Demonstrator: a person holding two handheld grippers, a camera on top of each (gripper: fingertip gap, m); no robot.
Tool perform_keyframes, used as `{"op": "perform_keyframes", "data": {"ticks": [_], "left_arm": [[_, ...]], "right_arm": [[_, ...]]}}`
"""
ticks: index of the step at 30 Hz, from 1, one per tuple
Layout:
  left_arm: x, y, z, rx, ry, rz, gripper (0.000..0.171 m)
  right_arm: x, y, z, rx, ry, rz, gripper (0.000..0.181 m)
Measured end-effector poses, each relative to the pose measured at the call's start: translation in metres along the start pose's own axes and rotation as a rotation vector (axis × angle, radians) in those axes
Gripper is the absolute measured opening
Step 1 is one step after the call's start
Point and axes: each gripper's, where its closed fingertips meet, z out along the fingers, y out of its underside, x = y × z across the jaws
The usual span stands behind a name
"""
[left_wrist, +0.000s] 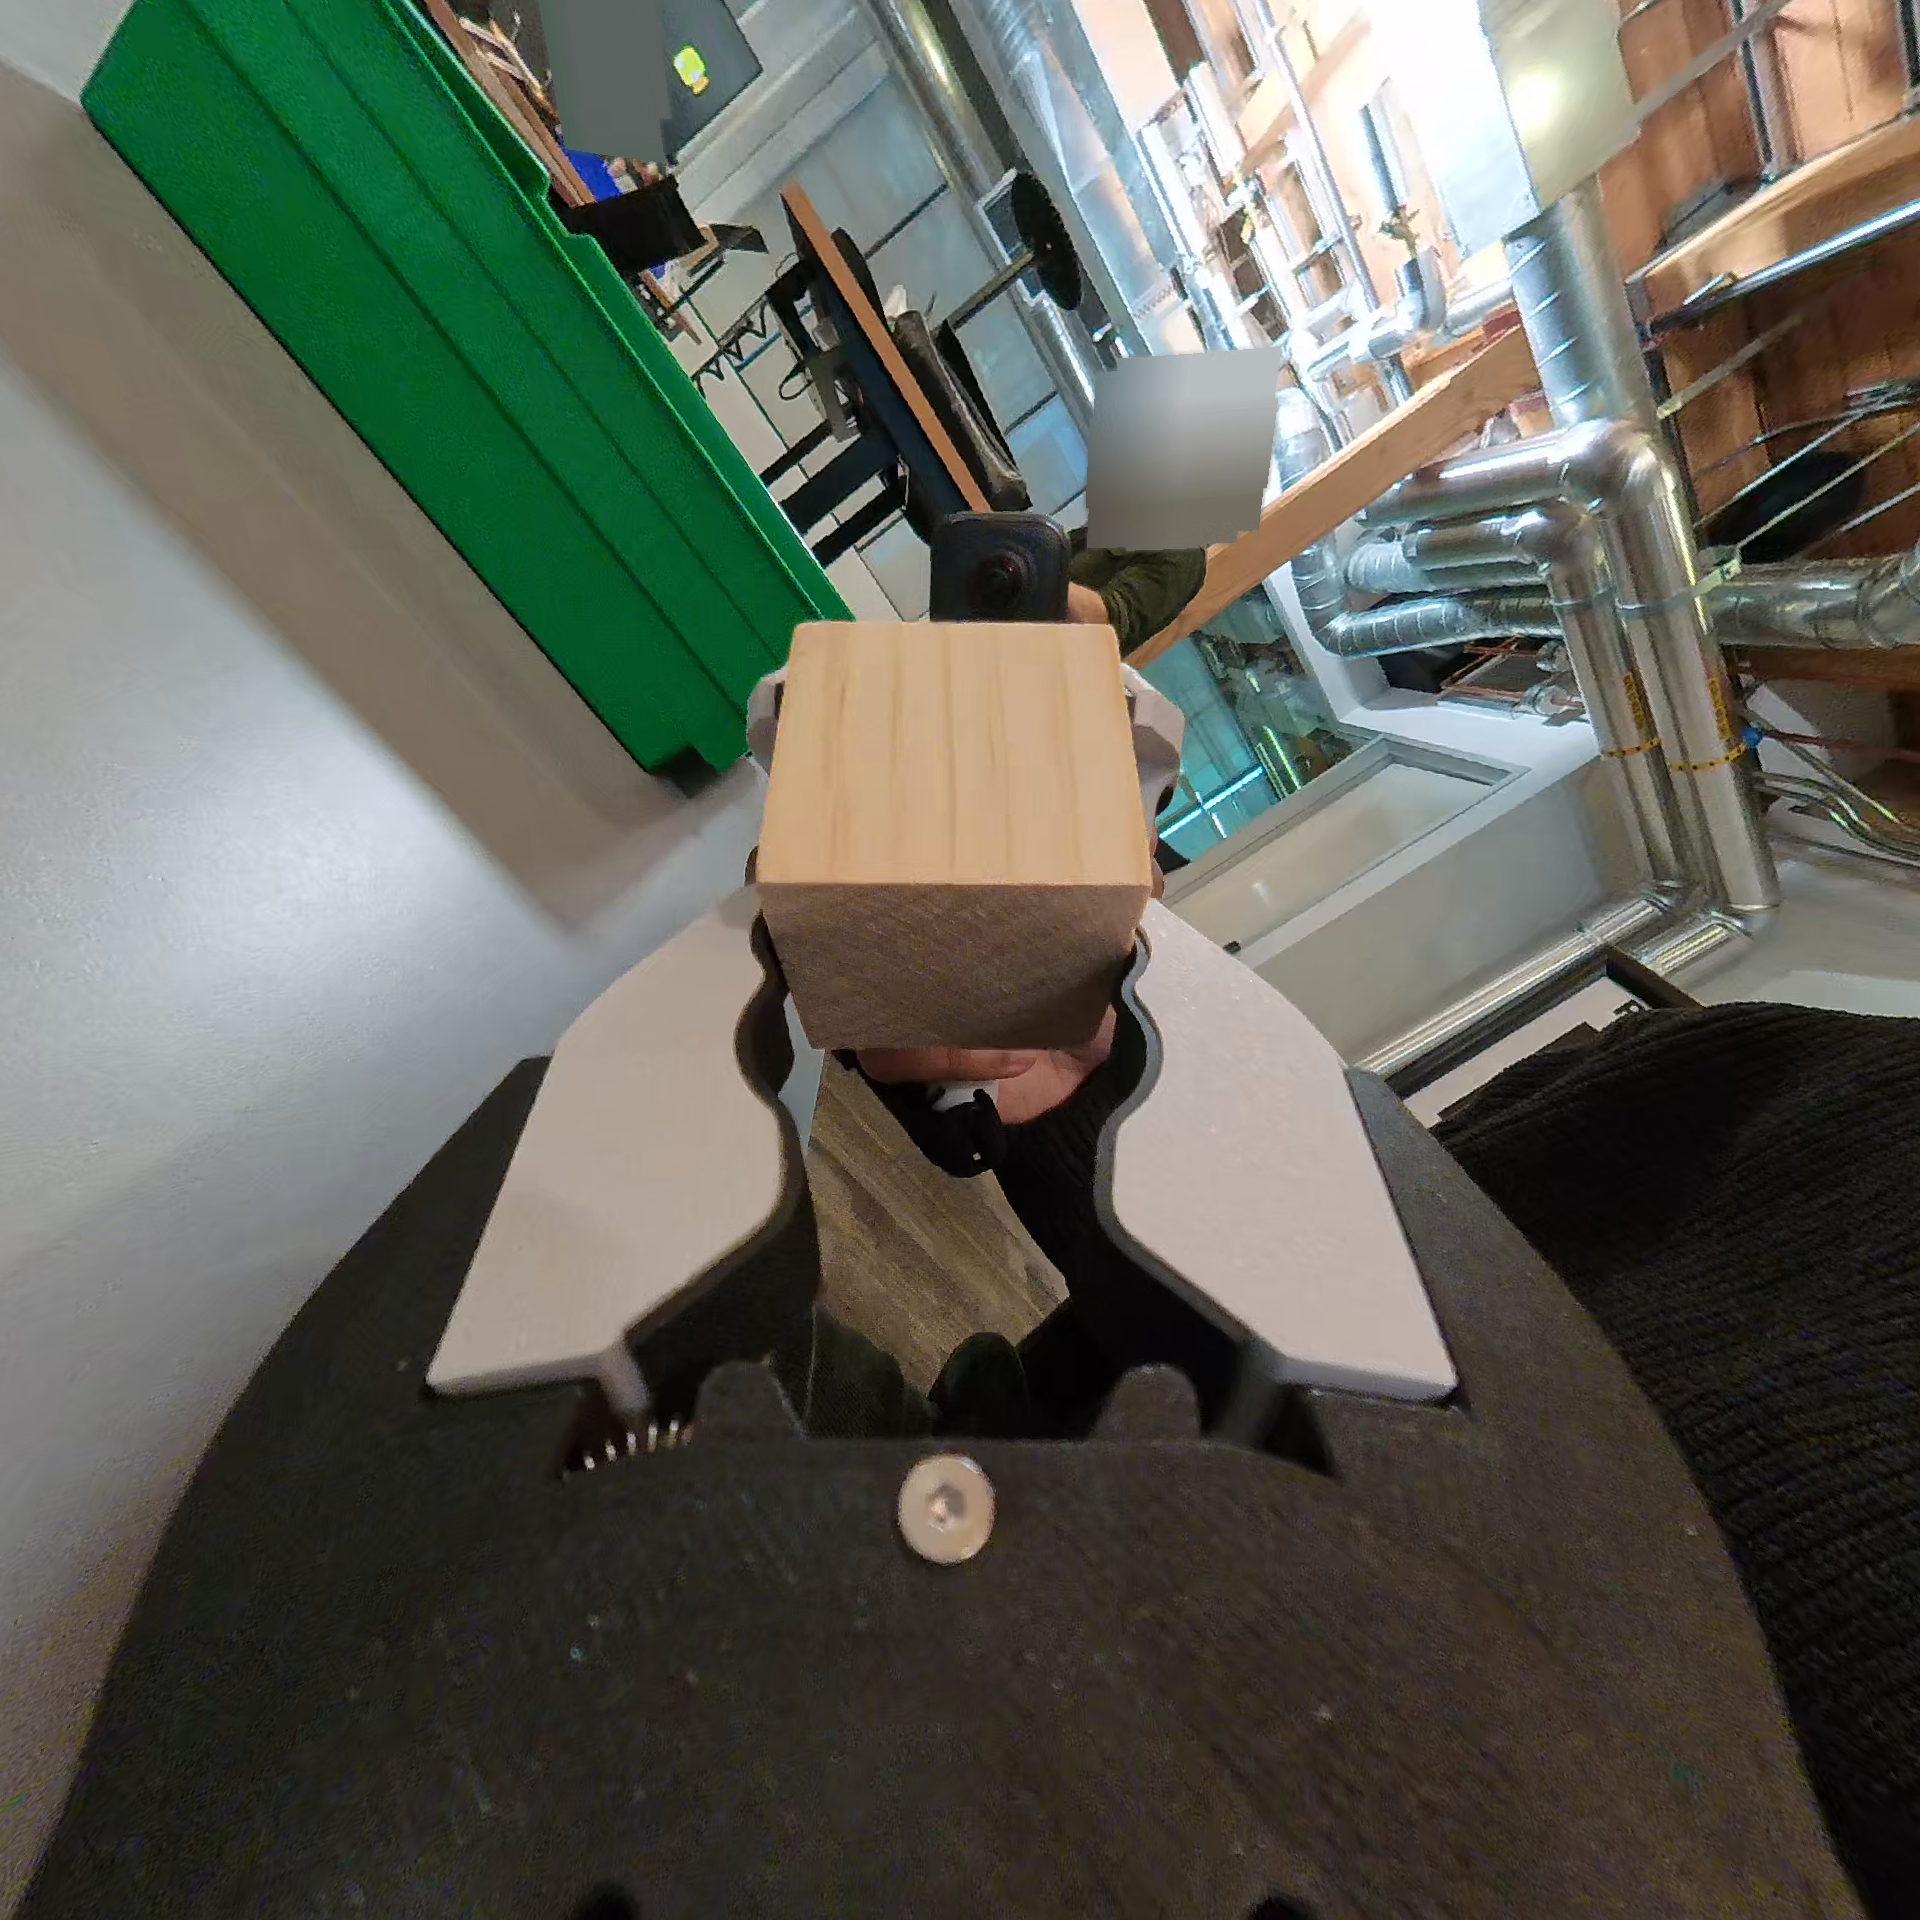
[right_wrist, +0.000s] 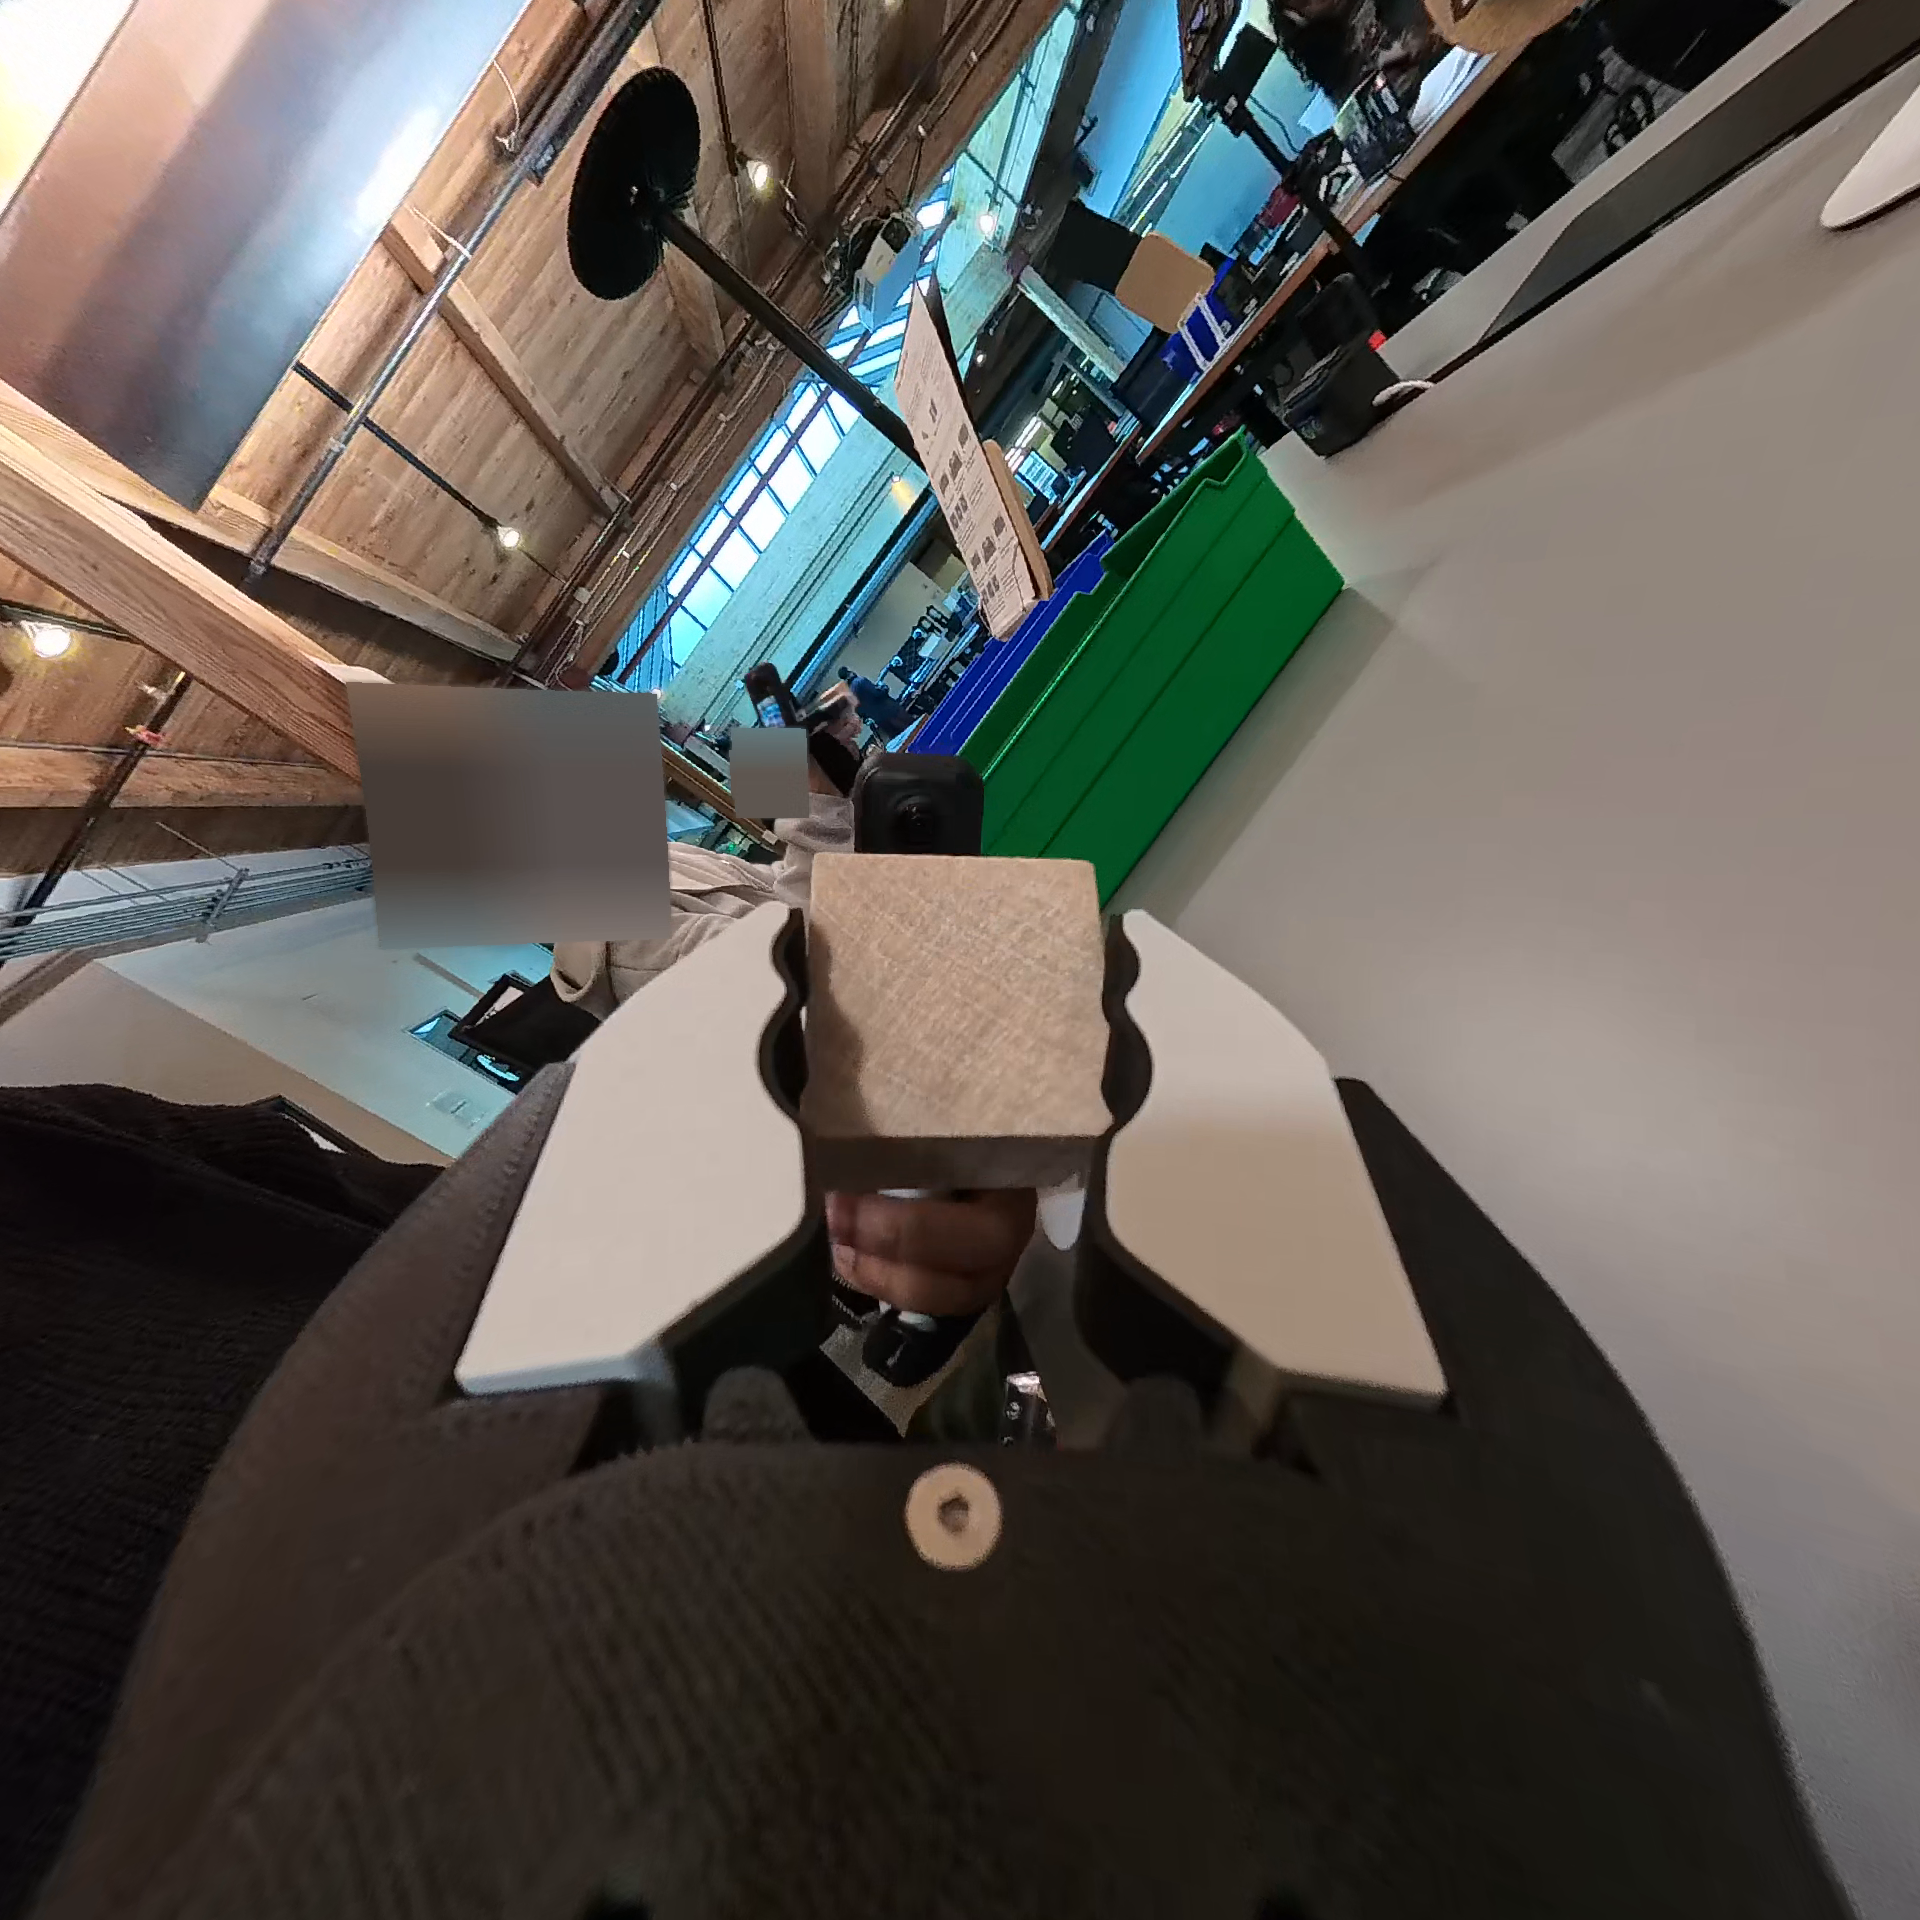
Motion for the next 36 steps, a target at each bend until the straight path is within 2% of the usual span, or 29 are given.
{"op": "perform_keyframes", "data": {"ticks": [6,13,20,30,36], "left_arm": [[0.0,-0.003,-0.002,-0.001,0.001,0.014,0.06],[-0.003,-0.023,-0.014,0.127,0.053,-0.097,0.06],[-0.001,-0.038,-0.024,0.171,0.029,-0.031,0.06],[0.002,-0.038,-0.023,0.173,0.022,-0.007,0.06],[0.01,-0.046,-0.025,0.191,0.007,0.038,0.06]], "right_arm": [[-0.002,0.0,0.001,0.003,-0.007,-0.01,0.056],[0.003,-0.006,-0.002,0.043,0.013,0.006,0.063],[0.004,0.0,0.001,0.008,0.023,-0.008,0.065],[0.003,0.014,0.009,-0.079,0.046,-0.08,0.065],[0.002,0.013,0.008,-0.069,0.036,-0.067,0.065]]}}
